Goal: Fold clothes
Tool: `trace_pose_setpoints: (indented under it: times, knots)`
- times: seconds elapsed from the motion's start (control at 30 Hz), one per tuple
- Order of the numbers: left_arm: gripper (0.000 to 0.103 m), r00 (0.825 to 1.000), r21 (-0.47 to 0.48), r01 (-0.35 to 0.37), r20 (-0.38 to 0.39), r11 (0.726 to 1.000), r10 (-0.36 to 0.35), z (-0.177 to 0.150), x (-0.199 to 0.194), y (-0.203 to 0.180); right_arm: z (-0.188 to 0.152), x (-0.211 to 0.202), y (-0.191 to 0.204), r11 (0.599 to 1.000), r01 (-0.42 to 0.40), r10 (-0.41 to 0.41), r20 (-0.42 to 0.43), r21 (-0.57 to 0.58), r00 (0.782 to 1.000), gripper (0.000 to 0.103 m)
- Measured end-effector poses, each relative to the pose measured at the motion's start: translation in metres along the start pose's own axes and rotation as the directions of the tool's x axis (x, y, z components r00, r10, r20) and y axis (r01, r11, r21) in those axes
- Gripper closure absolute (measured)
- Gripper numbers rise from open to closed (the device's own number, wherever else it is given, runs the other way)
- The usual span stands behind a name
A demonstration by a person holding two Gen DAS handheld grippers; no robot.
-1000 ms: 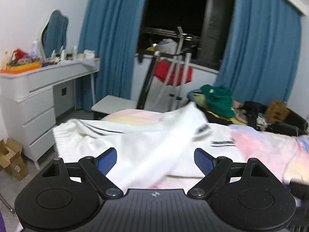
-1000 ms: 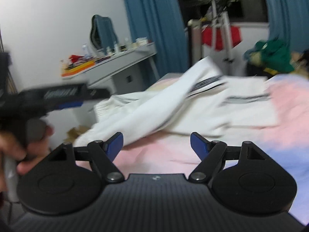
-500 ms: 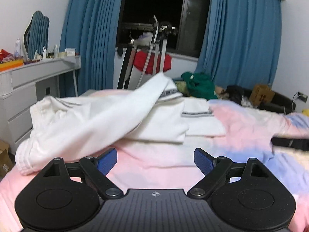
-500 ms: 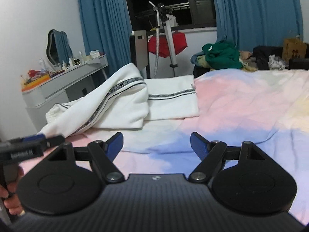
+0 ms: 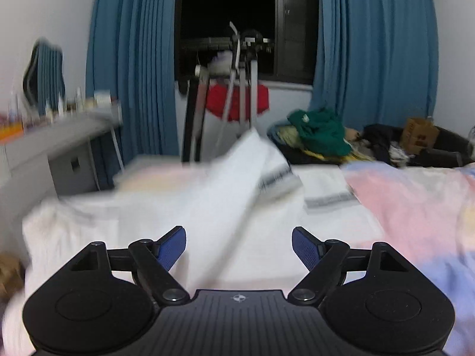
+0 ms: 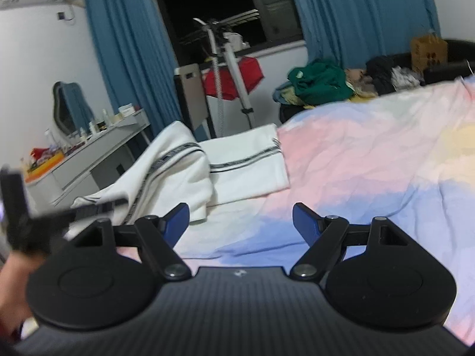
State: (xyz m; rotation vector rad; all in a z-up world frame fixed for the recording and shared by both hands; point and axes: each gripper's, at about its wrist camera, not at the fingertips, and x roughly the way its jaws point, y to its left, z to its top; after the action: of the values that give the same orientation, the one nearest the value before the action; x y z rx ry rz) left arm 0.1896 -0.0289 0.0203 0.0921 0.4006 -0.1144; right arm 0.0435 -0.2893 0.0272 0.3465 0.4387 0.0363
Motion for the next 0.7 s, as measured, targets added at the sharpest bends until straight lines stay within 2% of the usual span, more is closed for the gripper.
trace_pose_setpoints:
  times: [0.1,0.2,0.3,0.37,0.43,0.5,0.6,0.7]
  knots:
    - [0.023,0.999,0.028,-0.05,0.023,0.998,0.05,0.03,0.047,-0.009,-0.008,0.025,-0.008,0.999,0.028,-0.026,-0.066,0.019,0.997,0.025]
    - [0.026,0.998,-0.019,-0.068,0.003,0.998,0.068,0.053,0.093,-0.011,-0.012,0.047,-0.018,0.998,0.028,-0.02,-0.115,0.064,0.993,0.025]
    - [0.04,0.997,-0.038,-0.058,-0.059,0.998,0.056,0.067,0.135,-0.017,-0.012,0.063,-0.024,0.996,0.036,-0.027,-0.112,0.081,0.993,0.025]
    - [0.042,0.994,-0.048,-0.043,-0.099,0.998,0.039,0.07,0.157,-0.023,-0.014,0.075,-0.027,0.995,0.027,-0.014,-0.124,0.099,0.992,0.025]
    - [0.054,0.99,-0.037,-0.044,-0.137,0.998,0.039,0.071,0.175,-0.03,-0.019,0.086,-0.03,0.994,0.019,-0.003,-0.149,0.106,0.989,0.025]
    - [0.082,0.989,0.001,-0.038,-0.144,0.999,0.037,0.072,0.179,-0.037,-0.022,0.094,-0.033,0.994,0.023,-0.003,-0.174,0.107,0.985,0.025]
    - [0.094,0.992,0.064,-0.04,-0.117,0.997,0.048,0.074,0.164,-0.05,-0.023,0.1,-0.037,0.992,0.03,-0.007,-0.18,0.125,0.984,0.025]
    - [0.095,0.998,0.089,-0.005,-0.068,0.996,0.011,0.071,0.118,-0.058,-0.022,0.097,-0.041,0.991,0.045,-0.025,-0.158,0.127,0.987,0.025]
